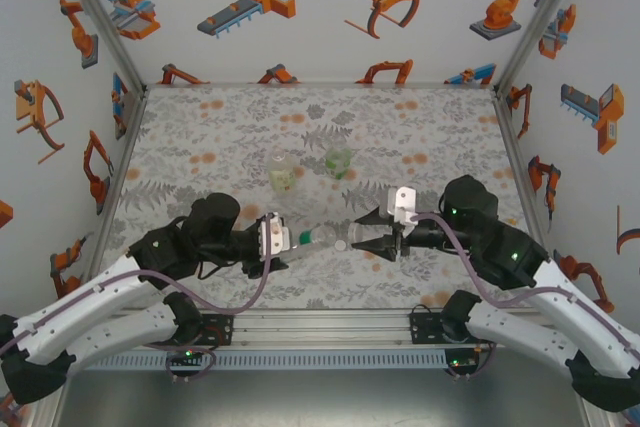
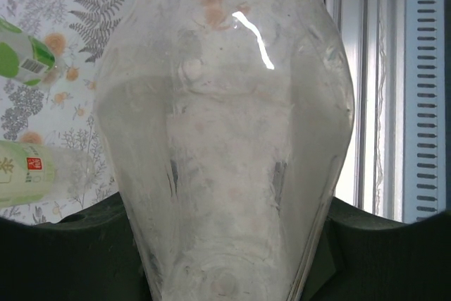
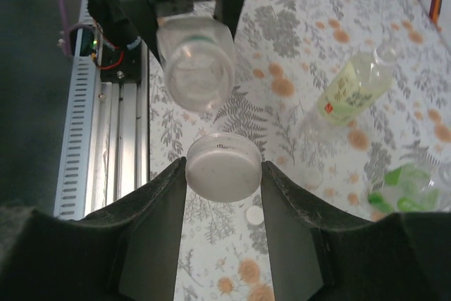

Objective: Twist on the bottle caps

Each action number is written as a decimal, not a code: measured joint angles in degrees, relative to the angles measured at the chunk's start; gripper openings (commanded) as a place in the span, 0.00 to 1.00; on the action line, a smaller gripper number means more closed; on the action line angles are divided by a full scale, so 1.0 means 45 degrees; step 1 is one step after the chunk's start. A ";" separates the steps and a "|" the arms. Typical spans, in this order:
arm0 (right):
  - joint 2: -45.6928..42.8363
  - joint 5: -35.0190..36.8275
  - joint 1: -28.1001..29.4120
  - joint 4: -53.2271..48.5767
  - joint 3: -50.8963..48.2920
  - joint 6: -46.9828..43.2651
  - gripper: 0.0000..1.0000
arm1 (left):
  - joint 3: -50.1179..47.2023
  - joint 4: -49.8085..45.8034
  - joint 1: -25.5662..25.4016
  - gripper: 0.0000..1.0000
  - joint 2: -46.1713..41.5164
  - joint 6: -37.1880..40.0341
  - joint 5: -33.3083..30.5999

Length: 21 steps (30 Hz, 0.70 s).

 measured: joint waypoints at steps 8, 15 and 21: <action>0.1224 -0.1258 0.0005 -0.0155 0.0874 -0.0850 0.12 | 0.0000 -0.0194 -0.0083 0.00 0.0257 0.0097 0.0136; 0.1778 -0.1651 0.0063 -0.0597 0.0957 -0.0996 0.12 | 0.0000 -0.0379 -0.0136 0.00 0.0529 0.0102 0.0189; 0.1962 -0.1870 0.0321 -0.0680 0.1054 -0.1010 0.12 | 0.0005 -0.0491 -0.0136 0.00 0.0559 0.0097 0.0185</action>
